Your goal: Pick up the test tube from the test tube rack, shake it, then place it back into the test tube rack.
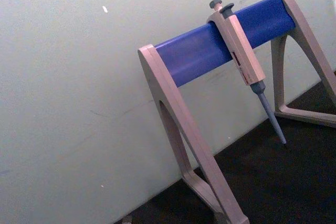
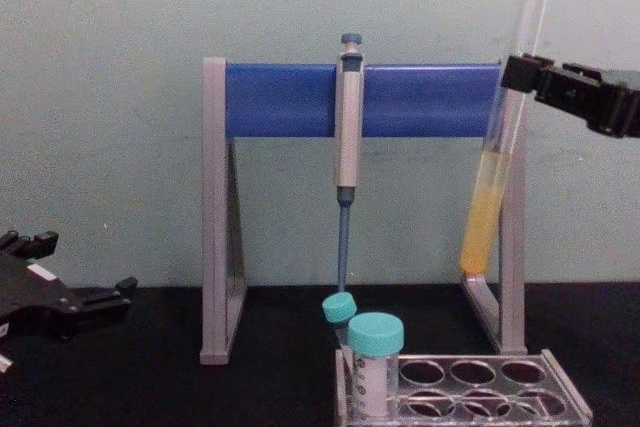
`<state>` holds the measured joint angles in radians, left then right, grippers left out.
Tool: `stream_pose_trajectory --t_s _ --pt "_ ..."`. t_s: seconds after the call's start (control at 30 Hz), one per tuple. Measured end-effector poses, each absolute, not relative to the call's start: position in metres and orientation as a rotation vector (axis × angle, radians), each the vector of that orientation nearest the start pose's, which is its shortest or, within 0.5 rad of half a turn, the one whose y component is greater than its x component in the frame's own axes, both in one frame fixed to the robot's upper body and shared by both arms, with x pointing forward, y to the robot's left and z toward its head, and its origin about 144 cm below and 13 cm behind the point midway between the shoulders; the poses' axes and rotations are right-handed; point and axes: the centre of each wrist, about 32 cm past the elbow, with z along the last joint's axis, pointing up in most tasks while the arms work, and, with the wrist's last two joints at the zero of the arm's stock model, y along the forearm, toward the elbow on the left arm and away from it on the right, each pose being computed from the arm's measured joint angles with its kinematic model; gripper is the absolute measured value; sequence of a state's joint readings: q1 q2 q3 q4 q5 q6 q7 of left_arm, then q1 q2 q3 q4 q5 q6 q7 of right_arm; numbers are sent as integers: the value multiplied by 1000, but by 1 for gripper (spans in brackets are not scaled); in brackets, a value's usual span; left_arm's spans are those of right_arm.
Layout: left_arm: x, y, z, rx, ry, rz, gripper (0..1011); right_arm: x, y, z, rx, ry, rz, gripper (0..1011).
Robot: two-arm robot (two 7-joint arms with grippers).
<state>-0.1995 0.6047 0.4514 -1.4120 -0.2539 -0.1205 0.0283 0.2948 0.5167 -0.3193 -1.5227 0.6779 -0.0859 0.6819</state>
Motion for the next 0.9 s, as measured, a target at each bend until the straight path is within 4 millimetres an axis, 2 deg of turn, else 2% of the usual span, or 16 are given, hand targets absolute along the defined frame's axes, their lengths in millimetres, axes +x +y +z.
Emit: stream_pose_trajectory --t_s 0.17,0.37,0.63,0.9 --pt "489 310 1140 304 -285 1248 1001 521 -301 1225 192 -45 -535 211" --pt "489 310 1140 304 -285 1248 1001 514 -324 1228 142 -44 -460 211" --pt "489 310 1140 304 -285 1248 1001 507 -350 1232 53 -111 -566 211" --pt "489 310 1140 304 -285 1248 1001 511 -345 1231 70 -169 -686 211"
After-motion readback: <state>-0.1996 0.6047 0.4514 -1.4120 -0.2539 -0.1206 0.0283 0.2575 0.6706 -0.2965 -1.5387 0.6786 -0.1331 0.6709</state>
